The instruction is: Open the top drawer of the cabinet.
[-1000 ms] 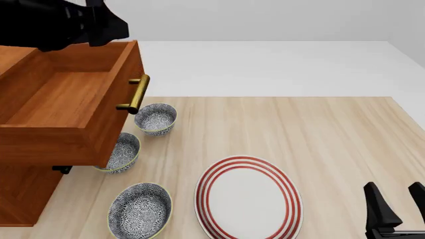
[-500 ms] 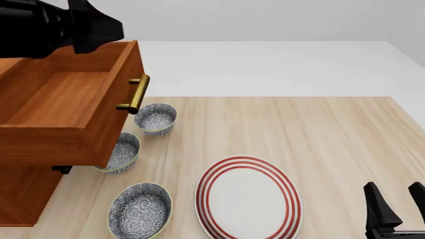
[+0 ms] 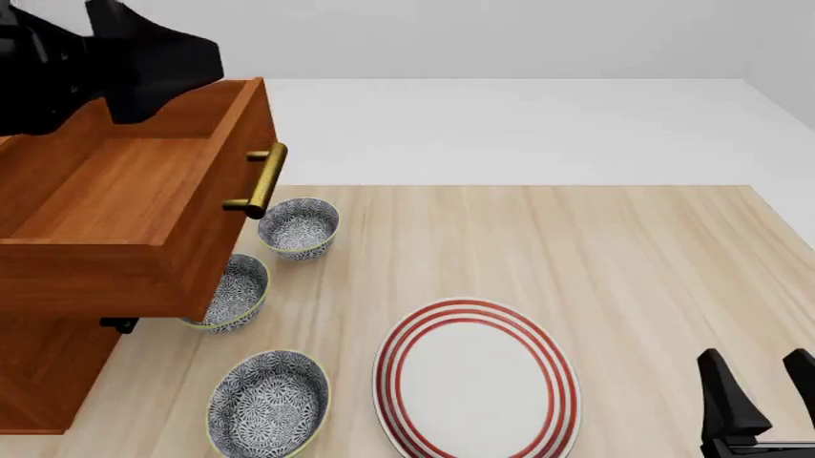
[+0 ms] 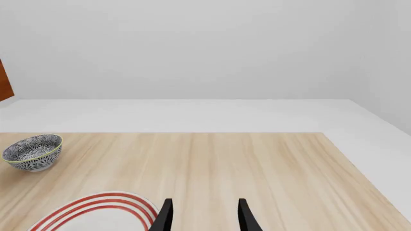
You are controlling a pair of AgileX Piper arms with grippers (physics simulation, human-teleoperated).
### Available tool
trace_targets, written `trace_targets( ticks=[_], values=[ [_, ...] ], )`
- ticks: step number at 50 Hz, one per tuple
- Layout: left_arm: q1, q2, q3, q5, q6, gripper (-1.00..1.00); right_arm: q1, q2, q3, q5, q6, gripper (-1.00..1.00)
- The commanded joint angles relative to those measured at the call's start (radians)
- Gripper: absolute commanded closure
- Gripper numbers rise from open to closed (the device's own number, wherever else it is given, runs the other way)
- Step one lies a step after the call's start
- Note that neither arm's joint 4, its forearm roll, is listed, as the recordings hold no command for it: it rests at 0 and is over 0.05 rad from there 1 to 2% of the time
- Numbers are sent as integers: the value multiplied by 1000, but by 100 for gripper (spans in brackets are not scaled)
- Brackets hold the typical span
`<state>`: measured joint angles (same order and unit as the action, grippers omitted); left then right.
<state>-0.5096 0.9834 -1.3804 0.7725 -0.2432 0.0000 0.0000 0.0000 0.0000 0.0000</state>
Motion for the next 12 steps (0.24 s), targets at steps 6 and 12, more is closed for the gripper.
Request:
trace_targets(
  ticks=[6,12],
  values=[
    [-51,-76,66,-37,8,-100,0,0,0,0,0,-100],
    [-73,-93,76,-33,3,-100,0,0,0,0,0,-100]
  ],
)
